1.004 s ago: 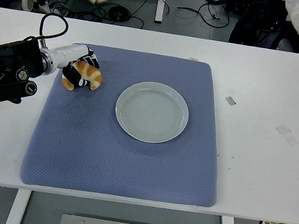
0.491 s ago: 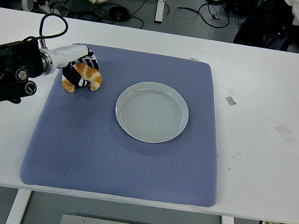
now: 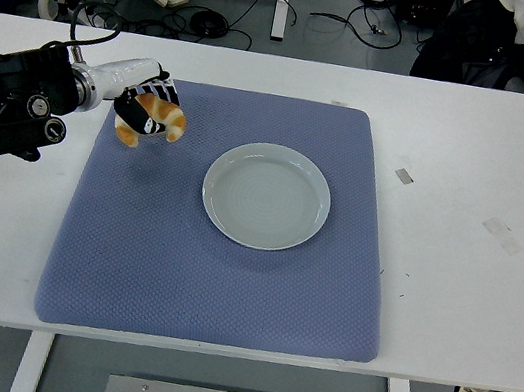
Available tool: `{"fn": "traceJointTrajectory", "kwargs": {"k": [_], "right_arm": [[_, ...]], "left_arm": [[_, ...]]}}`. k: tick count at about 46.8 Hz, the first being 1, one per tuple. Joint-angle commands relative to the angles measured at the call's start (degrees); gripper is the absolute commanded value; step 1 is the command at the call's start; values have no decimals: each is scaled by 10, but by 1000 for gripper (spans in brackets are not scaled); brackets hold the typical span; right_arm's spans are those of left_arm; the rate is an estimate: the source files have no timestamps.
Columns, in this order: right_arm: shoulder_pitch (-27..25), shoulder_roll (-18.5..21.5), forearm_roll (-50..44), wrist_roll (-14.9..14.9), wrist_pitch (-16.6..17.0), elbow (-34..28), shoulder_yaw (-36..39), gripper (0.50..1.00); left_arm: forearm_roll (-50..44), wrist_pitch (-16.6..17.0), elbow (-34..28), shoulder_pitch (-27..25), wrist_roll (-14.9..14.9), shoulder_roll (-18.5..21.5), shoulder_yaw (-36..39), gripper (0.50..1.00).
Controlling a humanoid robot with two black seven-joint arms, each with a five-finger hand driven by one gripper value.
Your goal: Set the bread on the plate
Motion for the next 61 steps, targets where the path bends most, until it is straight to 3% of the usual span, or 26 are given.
{"fn": "traceJointTrajectory", "kwargs": {"k": [1, 18, 48, 61], "right_arm": [[0, 0, 0, 1, 0, 0, 0, 1000], [0, 0, 0, 0, 0, 0, 0, 1000], [0, 0, 0, 1, 0, 0, 0, 1000], [0, 0, 0, 0, 0, 0, 0, 1000]], "left_arm": [[-7, -1, 0, -10, 0, -3, 1, 522], [-44, -3, -8, -54, 9, -46, -11, 545], [-46, 0, -38, -46, 11, -116, -28, 545], [-40, 0, -56, -44, 14, -126, -17, 549]]}}
